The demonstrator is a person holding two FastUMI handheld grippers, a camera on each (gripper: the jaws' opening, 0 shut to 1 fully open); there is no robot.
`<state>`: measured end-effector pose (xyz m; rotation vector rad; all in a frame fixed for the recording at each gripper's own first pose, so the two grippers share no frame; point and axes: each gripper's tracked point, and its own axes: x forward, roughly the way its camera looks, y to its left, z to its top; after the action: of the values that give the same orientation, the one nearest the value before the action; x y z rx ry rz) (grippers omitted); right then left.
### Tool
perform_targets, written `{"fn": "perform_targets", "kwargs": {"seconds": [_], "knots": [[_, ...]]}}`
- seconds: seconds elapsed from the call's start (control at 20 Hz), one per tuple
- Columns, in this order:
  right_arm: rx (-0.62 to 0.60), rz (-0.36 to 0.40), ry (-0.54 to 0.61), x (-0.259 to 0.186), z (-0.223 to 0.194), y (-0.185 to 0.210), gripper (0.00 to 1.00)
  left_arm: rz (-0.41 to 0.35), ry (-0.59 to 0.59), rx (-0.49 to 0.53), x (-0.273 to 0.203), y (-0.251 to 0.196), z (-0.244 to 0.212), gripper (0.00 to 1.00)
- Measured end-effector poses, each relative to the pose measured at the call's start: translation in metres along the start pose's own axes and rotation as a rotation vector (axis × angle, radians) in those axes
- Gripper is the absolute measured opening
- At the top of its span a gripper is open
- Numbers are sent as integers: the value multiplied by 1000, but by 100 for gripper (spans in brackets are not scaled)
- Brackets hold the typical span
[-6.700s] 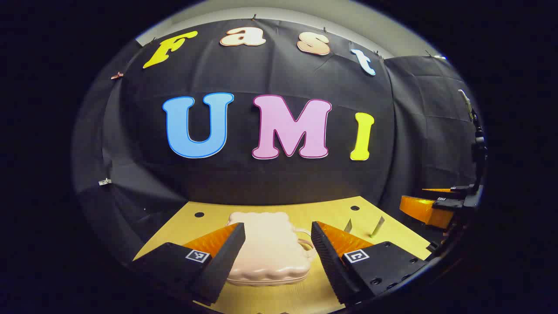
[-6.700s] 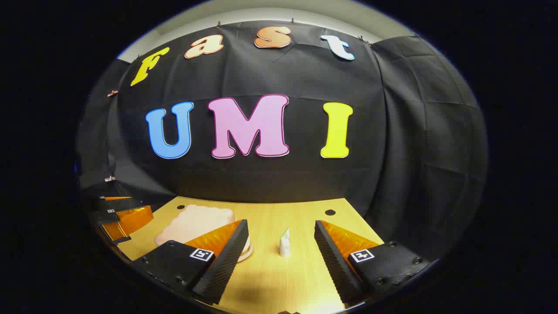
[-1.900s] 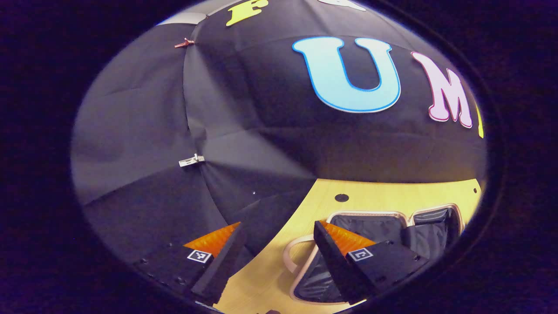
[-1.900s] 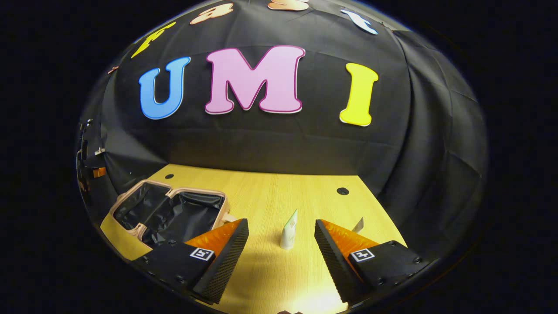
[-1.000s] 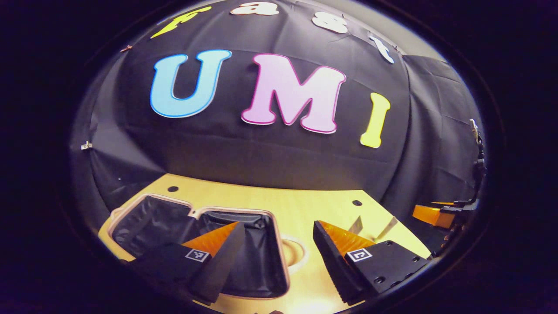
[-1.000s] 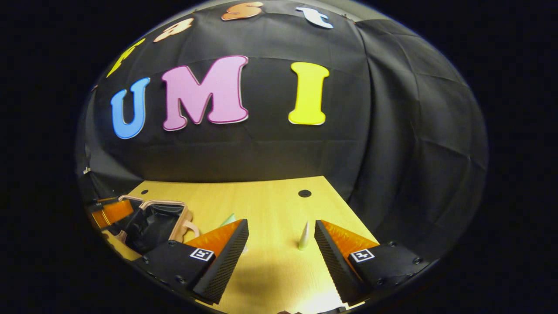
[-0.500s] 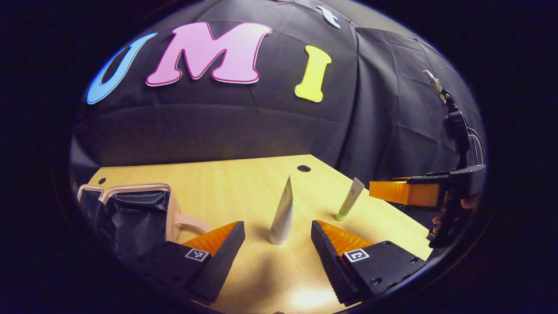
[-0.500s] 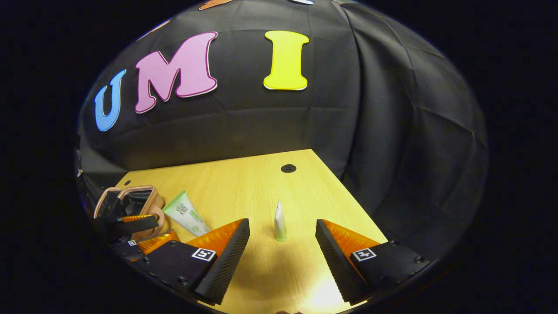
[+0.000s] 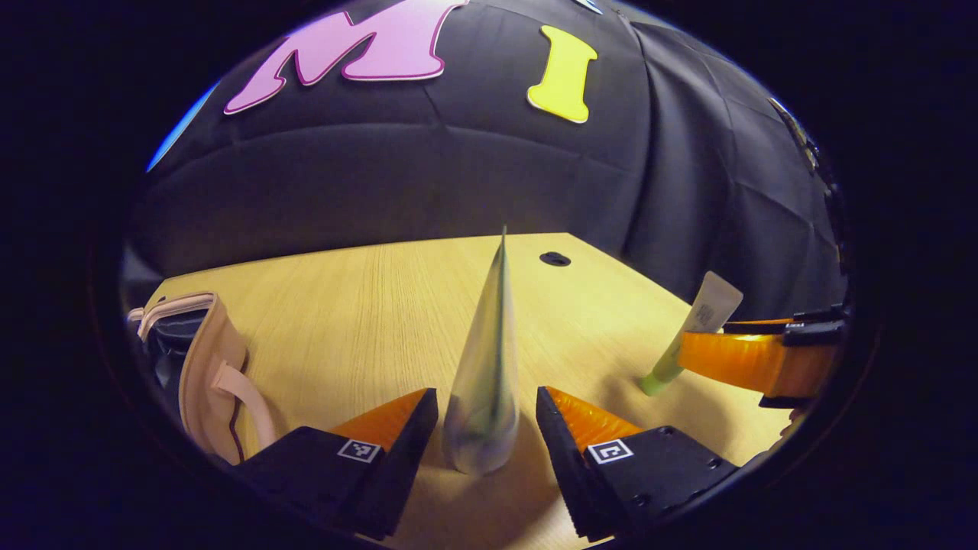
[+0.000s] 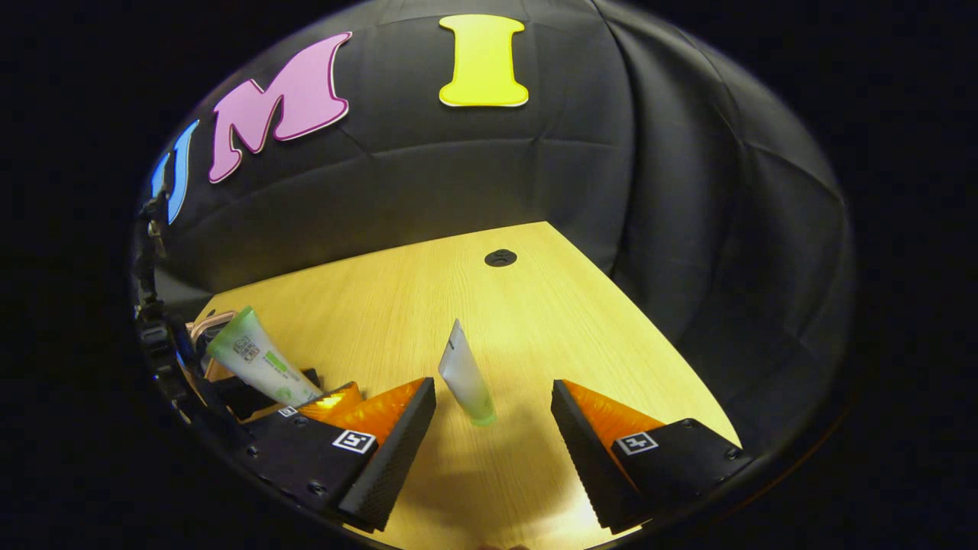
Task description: First open the suitcase, pack the skin care products into it, and then close the suitcase.
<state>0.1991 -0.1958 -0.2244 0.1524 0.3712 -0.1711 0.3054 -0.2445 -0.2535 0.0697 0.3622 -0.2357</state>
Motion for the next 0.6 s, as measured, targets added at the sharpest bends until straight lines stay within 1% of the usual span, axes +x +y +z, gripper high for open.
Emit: {"fn": "perform_targets", "kwargs": {"seconds": [0.05, 0.1, 0.15, 0.25, 0.3, 0.35, 0.4, 0.45, 0.5, 0.55, 0.6], "knots": [[11, 0, 0, 5, -1, 0, 98, -1, -19, 1, 2, -2, 6, 78], [19, -4, -1, 10, 0, 0, 98, 10, -22, 3, 4, 1, 7, 72], [31, -6, -3, 13, -1, 1, 98, 20, -1, 1, 3, 3, 4, 53], [49, -5, -12, 20, 1, 4, 98, 24, 0, -5, 3, 1, 2, 49], [49, -5, -17, 28, 4, 8, 98, 27, 3, -10, 3, 3, 1, 45], [45, -7, -20, 33, 4, 10, 98, 25, 4, -13, 1, 2, 2, 46], [40, -13, -19, 38, 4, 11, 97, 22, 6, -11, 1, 3, 1, 42], [40, -15, -18, 41, 2, 12, 95, 20, 11, -5, 0, 2, 1, 45], [43, -17, -19, 45, 1, 13, 93, 17, 16, 1, 0, 3, 1, 45], [41, -23, -19, 49, 0, 13, 87, 16, 20, 2, -1, 4, 1, 45], [35, -31, -22, 54, -2, 13, 85, 15, 21, -5, -1, 4, 0, 45]]}}
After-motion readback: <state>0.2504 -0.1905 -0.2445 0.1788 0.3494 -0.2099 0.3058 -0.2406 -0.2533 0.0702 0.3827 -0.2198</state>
